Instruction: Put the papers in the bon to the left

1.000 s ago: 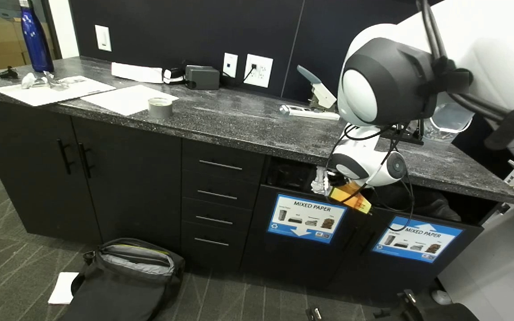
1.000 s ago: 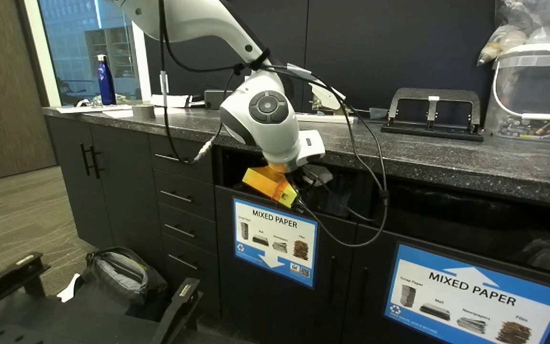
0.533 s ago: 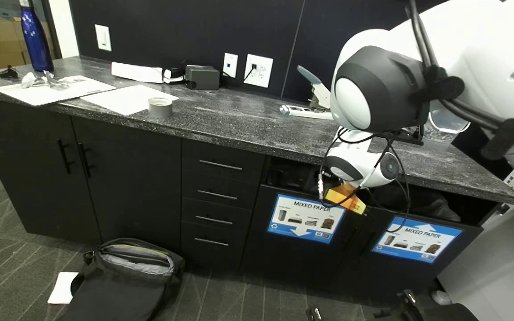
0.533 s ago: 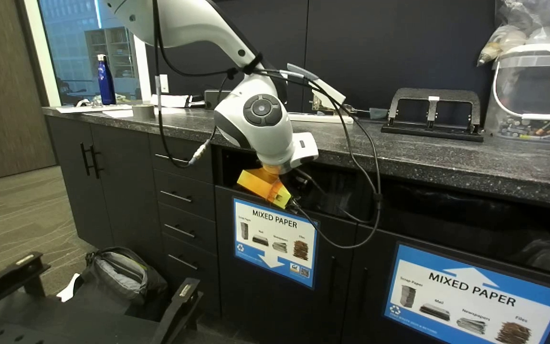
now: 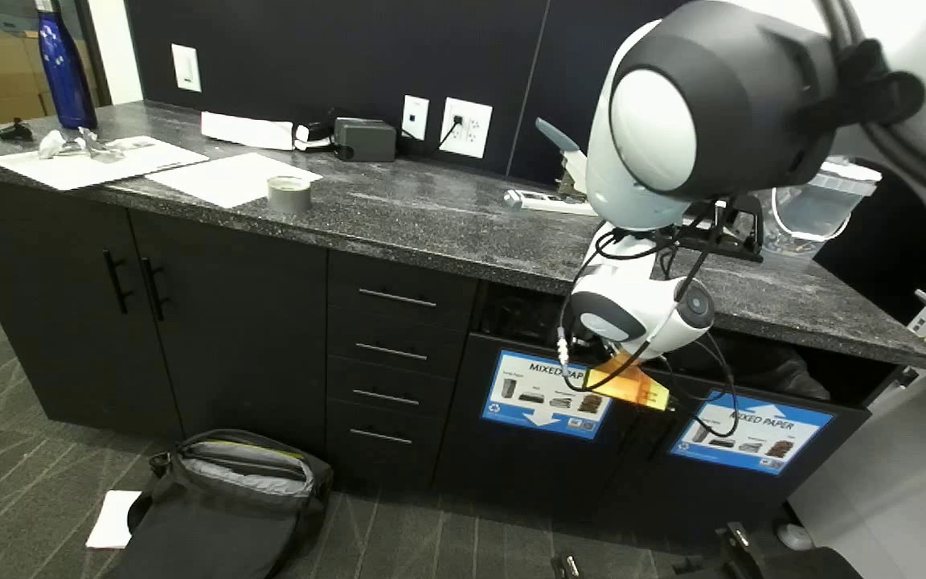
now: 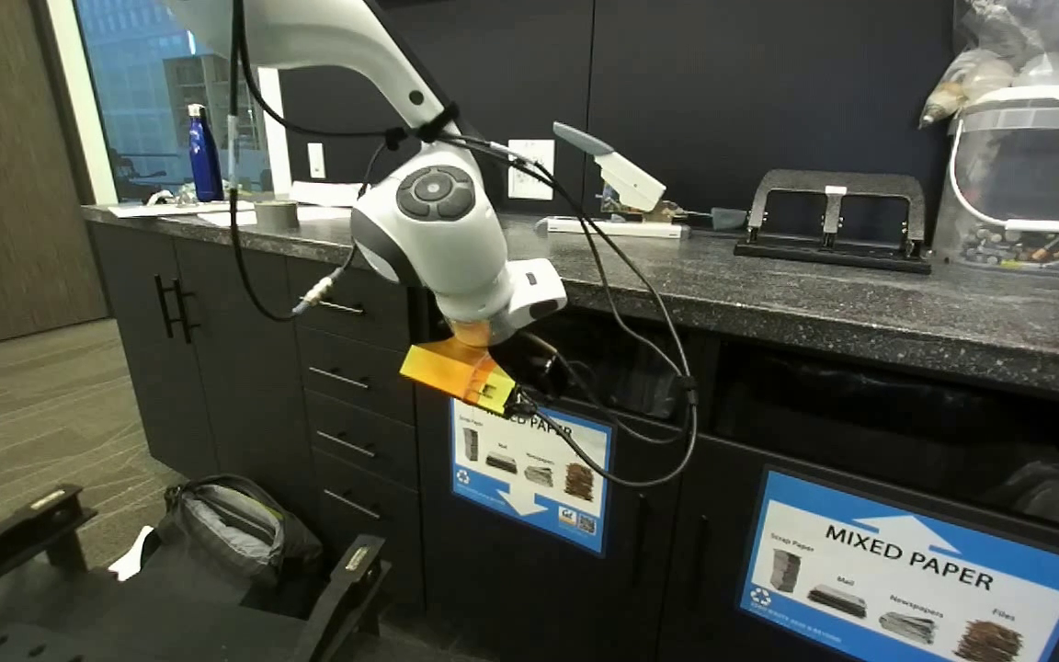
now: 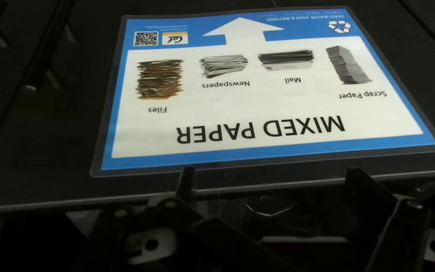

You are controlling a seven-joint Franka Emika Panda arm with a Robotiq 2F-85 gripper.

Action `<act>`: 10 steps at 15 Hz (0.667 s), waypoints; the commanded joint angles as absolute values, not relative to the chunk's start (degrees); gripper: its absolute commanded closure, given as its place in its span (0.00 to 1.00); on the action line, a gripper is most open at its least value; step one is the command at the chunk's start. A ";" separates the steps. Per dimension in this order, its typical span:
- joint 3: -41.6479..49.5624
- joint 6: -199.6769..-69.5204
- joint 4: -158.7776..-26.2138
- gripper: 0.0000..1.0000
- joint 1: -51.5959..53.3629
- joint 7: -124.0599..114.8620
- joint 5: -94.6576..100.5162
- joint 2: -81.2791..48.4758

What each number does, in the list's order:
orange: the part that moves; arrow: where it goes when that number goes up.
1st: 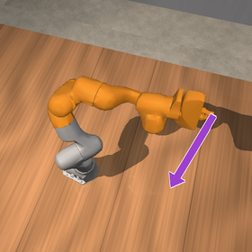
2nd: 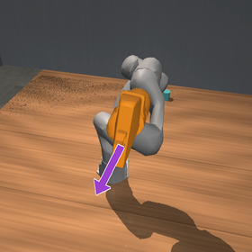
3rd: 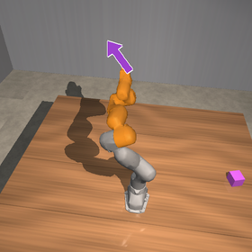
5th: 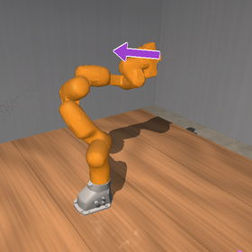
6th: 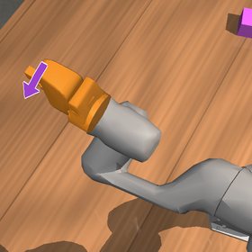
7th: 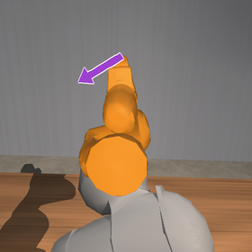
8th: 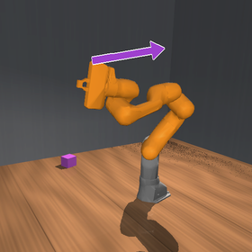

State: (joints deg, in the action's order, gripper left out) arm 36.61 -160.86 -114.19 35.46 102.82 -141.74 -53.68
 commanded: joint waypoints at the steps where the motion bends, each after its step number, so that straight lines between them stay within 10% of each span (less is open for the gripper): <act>1: 40.39 -163.20 -125.89 0.00 40.89 107.70 -135.36 -41.11; 10: 30.52 -173.36 -148.87 0.00 33.59 100.96 -90.91 -16.85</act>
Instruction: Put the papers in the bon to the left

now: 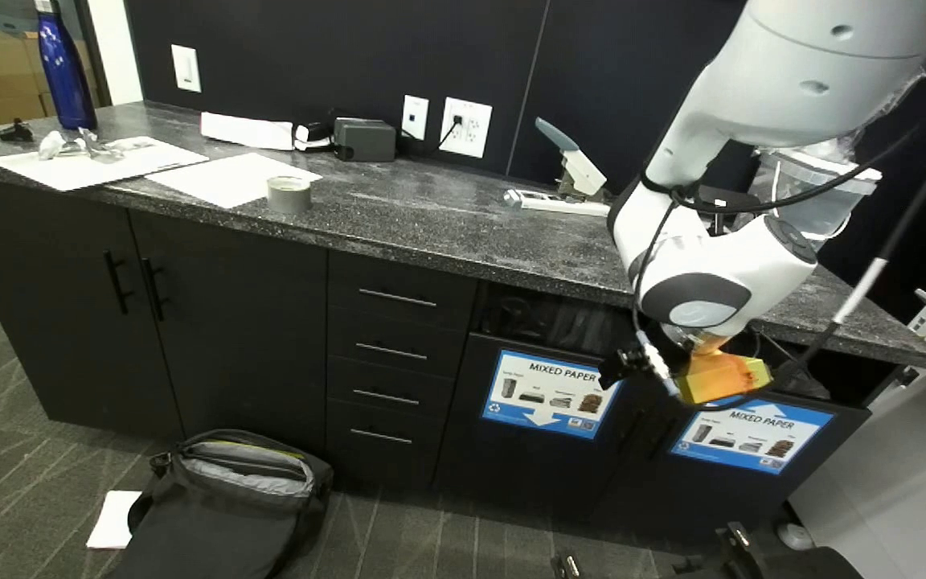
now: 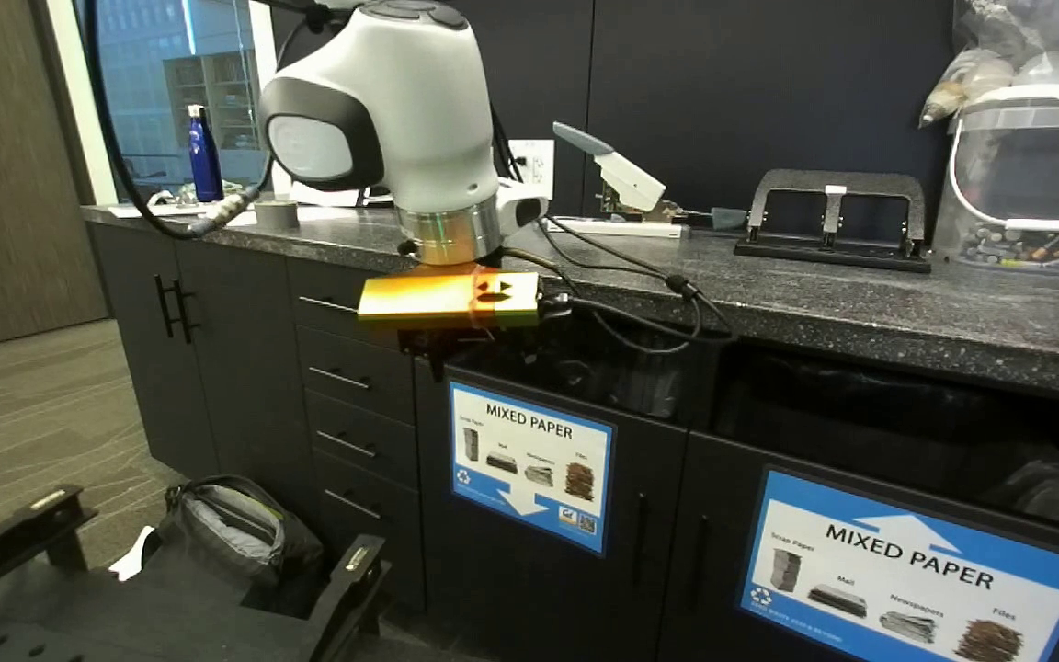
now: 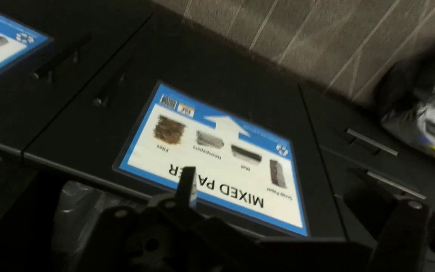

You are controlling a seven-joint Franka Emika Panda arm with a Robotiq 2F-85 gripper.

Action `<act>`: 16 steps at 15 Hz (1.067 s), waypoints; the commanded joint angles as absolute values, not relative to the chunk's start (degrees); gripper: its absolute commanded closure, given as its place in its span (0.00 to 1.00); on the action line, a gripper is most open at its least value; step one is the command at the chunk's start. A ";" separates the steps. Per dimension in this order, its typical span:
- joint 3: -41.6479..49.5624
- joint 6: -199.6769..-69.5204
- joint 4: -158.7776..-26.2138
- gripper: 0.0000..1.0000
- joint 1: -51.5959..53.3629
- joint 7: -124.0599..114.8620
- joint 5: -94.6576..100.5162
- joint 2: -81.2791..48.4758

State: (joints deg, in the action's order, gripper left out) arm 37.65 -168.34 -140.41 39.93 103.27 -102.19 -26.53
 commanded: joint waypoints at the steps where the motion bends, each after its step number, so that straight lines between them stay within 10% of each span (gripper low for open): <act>1: 36.85 -171.36 -151.89 0.00 40.65 95.56 -86.21 -18.78; 16: 94.80 -142.08 -155.15 0.00 86.52 55.26 -35.04 -29.52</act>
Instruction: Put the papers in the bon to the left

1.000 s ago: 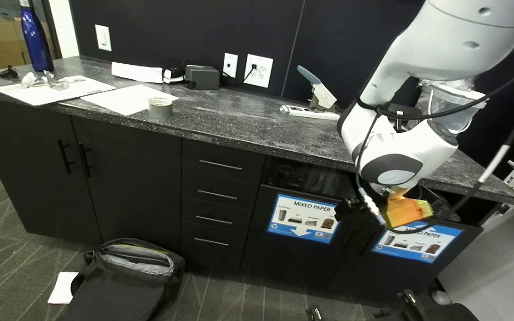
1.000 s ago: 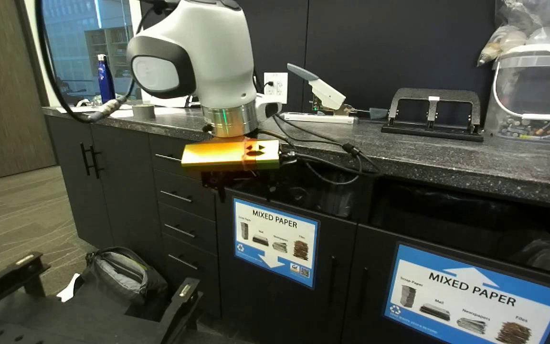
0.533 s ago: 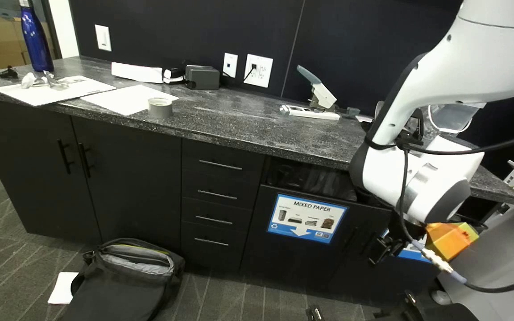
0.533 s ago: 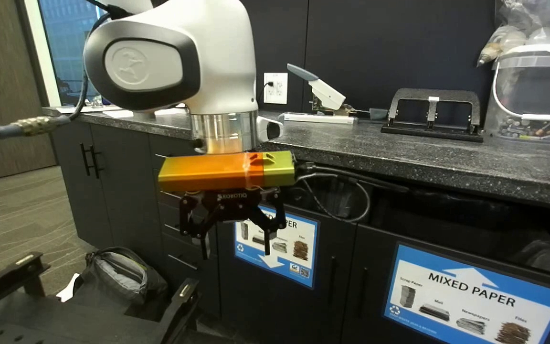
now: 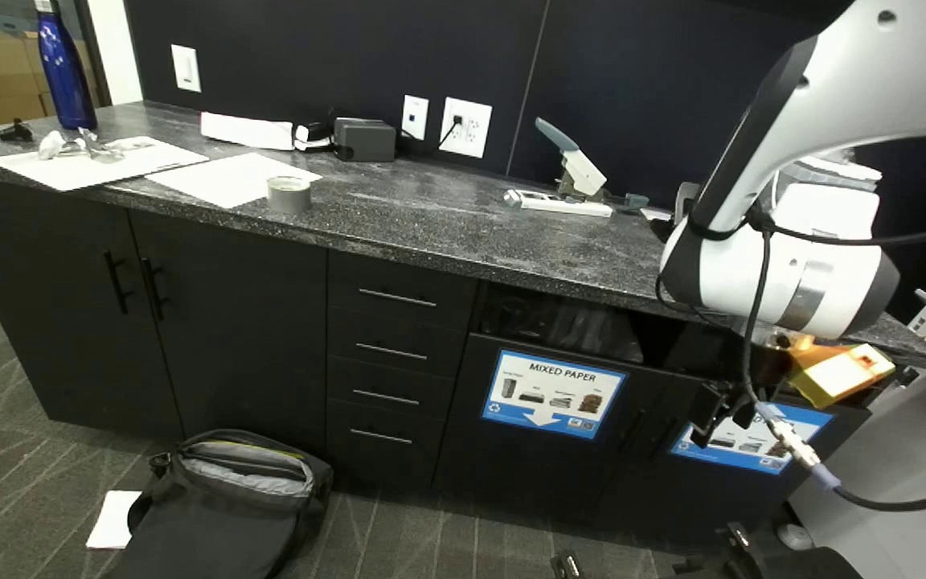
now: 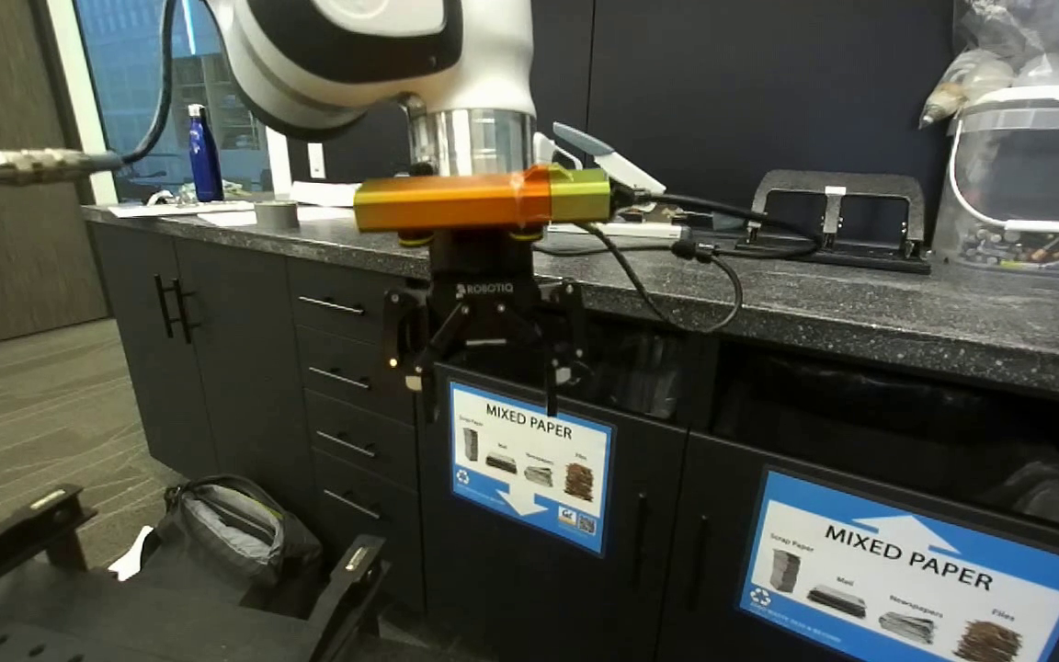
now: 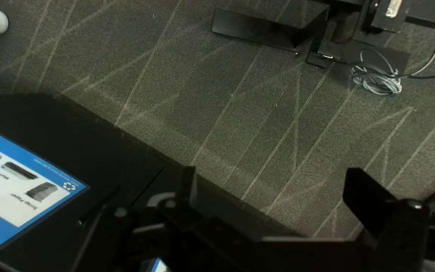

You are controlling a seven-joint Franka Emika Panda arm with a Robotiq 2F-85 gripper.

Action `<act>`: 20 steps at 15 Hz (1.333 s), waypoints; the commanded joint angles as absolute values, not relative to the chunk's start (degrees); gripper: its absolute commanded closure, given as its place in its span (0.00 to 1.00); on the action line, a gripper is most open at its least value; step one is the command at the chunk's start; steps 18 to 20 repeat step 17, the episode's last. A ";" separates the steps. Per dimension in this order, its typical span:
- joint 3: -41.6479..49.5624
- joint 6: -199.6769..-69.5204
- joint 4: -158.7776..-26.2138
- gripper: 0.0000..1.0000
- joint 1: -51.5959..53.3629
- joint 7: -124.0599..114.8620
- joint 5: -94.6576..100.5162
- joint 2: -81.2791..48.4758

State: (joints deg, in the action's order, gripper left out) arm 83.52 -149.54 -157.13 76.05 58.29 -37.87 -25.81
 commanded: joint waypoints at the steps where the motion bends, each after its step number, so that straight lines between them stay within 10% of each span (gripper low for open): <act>1: 99.10 -138.73 -154.47 0.00 90.72 54.67 -34.77 -30.96; 13: 135.25 -94.52 -137.59 0.00 115.47 48.41 -23.28 -49.08; 20: 136.33 -90.01 -134.20 0.00 114.02 48.47 -22.35 -49.12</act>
